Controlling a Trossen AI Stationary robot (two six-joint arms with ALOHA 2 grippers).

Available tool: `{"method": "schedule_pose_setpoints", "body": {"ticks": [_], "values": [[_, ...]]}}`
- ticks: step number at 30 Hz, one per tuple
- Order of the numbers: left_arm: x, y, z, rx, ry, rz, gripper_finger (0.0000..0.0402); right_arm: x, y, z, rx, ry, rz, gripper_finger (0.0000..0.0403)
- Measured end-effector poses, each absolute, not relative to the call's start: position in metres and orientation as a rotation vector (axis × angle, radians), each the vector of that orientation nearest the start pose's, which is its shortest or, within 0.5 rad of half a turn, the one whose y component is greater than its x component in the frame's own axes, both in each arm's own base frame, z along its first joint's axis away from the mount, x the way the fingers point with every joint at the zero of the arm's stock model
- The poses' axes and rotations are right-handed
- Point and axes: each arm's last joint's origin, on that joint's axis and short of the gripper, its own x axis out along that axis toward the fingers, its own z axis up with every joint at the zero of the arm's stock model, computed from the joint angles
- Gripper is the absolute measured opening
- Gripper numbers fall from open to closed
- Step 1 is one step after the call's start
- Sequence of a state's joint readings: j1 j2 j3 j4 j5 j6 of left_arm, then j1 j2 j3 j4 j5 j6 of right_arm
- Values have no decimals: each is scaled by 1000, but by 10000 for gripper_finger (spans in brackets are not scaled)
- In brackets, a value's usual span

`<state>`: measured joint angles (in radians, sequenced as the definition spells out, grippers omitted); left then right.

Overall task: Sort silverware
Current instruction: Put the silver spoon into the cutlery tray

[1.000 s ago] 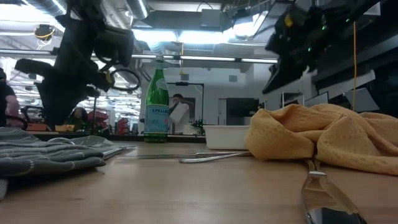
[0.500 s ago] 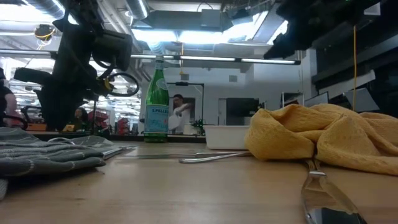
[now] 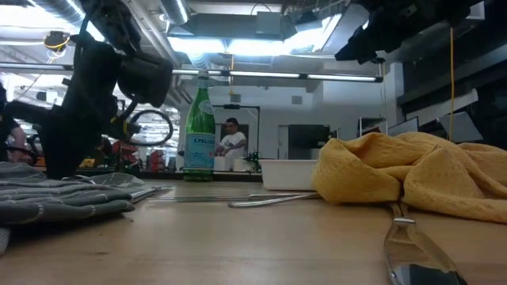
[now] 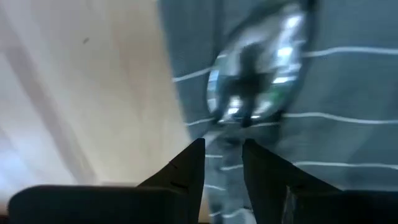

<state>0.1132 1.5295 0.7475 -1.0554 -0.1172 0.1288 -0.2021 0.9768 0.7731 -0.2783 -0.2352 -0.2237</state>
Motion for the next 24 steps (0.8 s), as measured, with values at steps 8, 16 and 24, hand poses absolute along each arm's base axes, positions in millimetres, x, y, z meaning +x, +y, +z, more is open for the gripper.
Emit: {"method": "schedule_pose_setpoints", "body": {"ticks": [8,16,24], "values": [[208,28,133,115,1817,83,95,206,-37,287,-125,471,47,101],[209,28,132,112,1816,80,43,206,-37,287,-126,473,42,101],[204,27,136,107,1833,81,13,206,-37,287,-126,473,42,101]]}}
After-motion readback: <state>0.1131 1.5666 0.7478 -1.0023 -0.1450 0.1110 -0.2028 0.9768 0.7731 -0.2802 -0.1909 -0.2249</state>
